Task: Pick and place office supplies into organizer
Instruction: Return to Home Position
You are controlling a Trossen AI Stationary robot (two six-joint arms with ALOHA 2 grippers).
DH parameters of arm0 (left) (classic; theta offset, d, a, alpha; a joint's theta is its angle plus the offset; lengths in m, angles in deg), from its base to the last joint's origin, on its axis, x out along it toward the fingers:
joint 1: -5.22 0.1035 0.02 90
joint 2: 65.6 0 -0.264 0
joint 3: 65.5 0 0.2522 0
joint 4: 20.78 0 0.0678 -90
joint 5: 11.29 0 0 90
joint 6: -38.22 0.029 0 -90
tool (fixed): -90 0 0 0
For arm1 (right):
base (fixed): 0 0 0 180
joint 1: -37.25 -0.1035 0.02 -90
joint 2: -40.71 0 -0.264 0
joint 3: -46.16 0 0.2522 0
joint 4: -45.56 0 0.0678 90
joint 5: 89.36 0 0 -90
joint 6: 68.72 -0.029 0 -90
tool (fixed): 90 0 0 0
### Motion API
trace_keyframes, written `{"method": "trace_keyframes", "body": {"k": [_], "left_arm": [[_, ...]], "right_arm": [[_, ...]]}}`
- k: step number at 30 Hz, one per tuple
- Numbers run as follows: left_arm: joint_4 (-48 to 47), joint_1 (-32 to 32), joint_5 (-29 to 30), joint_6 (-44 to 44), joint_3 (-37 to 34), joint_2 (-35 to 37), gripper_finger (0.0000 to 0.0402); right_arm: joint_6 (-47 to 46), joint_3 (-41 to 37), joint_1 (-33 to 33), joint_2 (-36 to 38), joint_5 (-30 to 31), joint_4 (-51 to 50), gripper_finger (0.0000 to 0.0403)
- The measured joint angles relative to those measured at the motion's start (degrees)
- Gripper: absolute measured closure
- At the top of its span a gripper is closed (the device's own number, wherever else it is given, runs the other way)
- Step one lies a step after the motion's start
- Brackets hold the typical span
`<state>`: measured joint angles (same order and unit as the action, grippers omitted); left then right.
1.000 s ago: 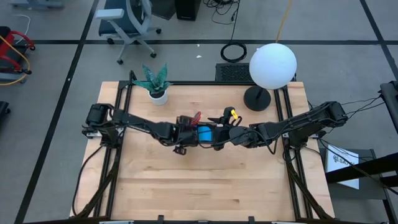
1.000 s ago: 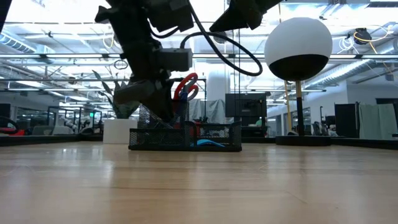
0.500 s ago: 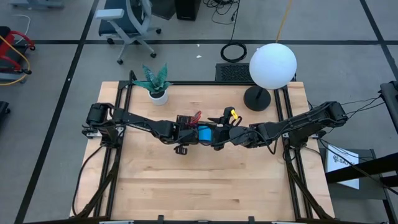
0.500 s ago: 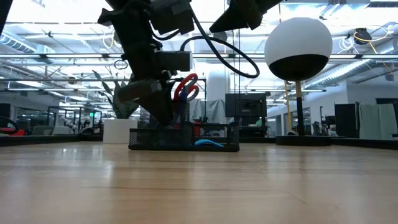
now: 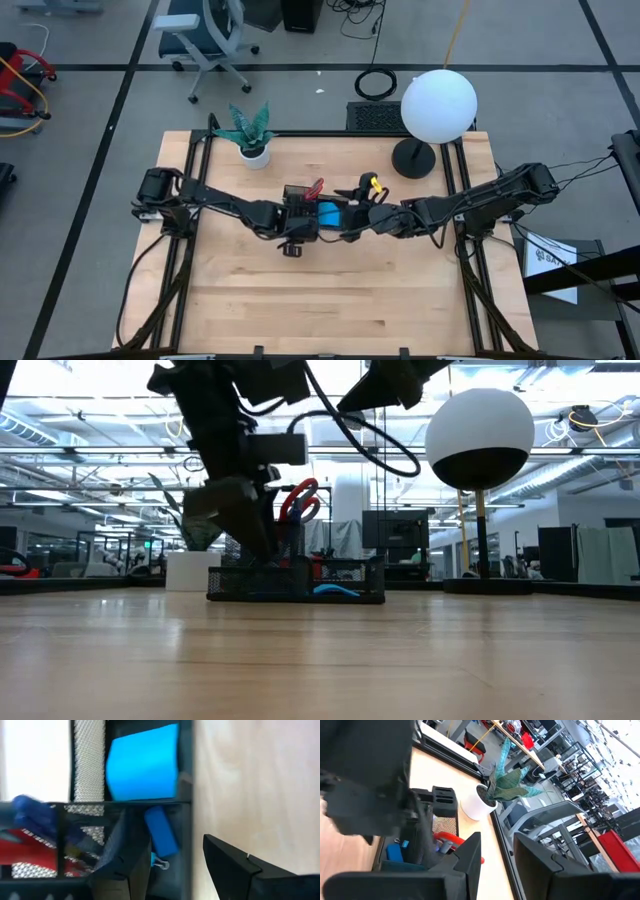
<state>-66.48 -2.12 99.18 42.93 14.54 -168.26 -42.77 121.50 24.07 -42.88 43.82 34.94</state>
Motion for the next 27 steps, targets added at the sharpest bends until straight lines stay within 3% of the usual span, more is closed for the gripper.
{"method": "trace_keyframes", "body": {"k": [15,23,27], "left_arm": [[0.8,-7.0,1.1,-0.6,0.0,14.5,0.0213],[8.4,-5.8,4.7,5.3,0.0,19.1,0.0213],[11.3,-3.8,4.8,5.8,0.0,19.1,0.0213]], "right_arm": [[1.7,0.0,-3.7,0.2,0.2,0.0,0.0298],[-2.8,0.0,-5.1,4.0,0.2,-2.7,0.0298],[-7.0,0.0,-5.0,7.6,-1.2,-9.8,0.0298]]}}
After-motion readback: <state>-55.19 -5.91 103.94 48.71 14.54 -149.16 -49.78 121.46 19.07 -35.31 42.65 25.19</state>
